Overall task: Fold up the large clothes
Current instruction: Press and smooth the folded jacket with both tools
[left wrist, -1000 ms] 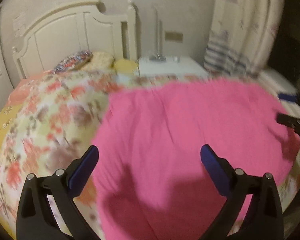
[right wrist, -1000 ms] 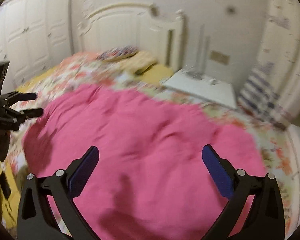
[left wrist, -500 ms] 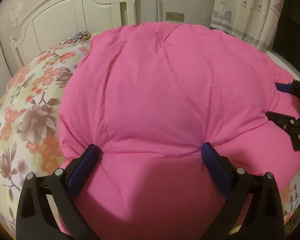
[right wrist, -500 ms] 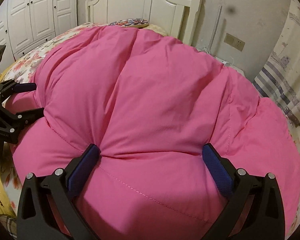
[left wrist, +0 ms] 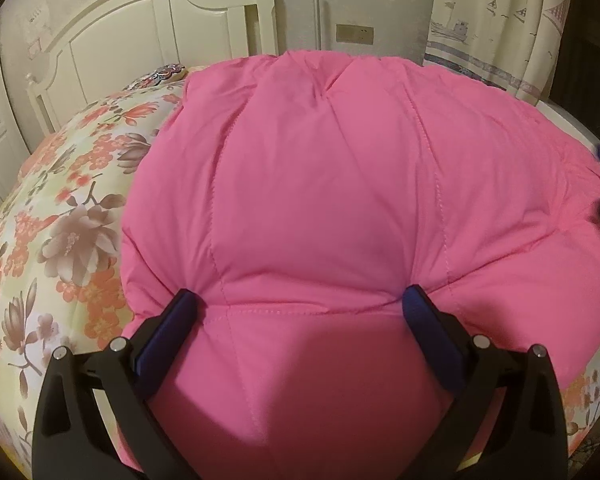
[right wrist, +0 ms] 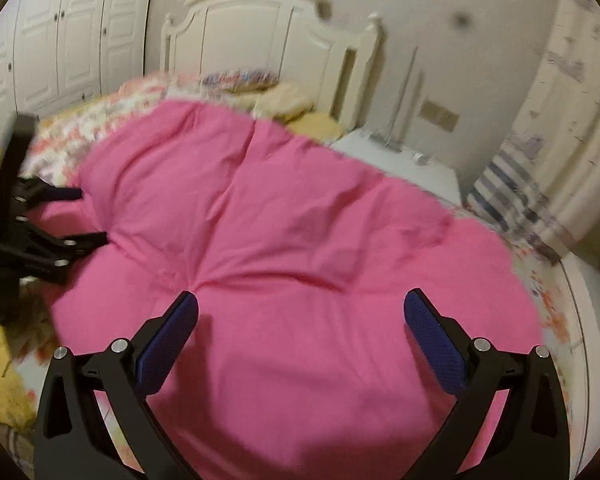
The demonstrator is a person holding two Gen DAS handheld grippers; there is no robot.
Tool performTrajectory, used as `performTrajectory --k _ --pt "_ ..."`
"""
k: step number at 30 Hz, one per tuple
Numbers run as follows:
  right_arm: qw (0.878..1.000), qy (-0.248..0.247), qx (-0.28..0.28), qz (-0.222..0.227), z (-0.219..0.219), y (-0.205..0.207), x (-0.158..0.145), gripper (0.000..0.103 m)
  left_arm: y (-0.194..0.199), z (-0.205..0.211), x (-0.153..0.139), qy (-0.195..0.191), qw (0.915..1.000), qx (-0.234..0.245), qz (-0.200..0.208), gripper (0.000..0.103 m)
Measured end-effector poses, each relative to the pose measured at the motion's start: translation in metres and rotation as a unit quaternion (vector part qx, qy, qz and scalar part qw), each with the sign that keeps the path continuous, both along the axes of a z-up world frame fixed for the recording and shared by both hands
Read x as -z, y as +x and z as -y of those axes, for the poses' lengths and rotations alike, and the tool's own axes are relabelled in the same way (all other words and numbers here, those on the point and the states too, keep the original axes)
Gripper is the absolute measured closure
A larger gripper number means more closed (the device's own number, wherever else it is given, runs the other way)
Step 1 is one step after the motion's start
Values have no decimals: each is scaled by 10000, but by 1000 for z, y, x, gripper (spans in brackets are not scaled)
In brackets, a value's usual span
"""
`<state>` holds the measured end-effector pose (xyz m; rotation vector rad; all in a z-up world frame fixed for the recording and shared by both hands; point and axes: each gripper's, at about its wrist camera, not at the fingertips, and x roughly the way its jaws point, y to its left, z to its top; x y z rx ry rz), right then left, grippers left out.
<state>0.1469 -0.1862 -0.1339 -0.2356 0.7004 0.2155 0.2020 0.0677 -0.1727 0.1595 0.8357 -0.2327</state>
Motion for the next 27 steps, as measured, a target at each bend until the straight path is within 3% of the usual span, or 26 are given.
performTrajectory --k 4,8,10,22,27 --pt "9994 -25 339 -5 40 -36 1 4 0 0 0 -6 10000 3 1 2" --pt "9950 177 934 -319 85 -51 32 4 0 -1 0 14 10000 0 10 2" --pt "9939 410 923 -438 95 -51 53 4 0 0 0 17 10000 -3 15 2" --pt "9933 287 803 -782 89 -40 67 4 -1 1 1 33 10000 -24 73 2" --pt "9933 285 805 -780 88 -42 67 4 -16 7 -27 65 9998 -181 47 3"
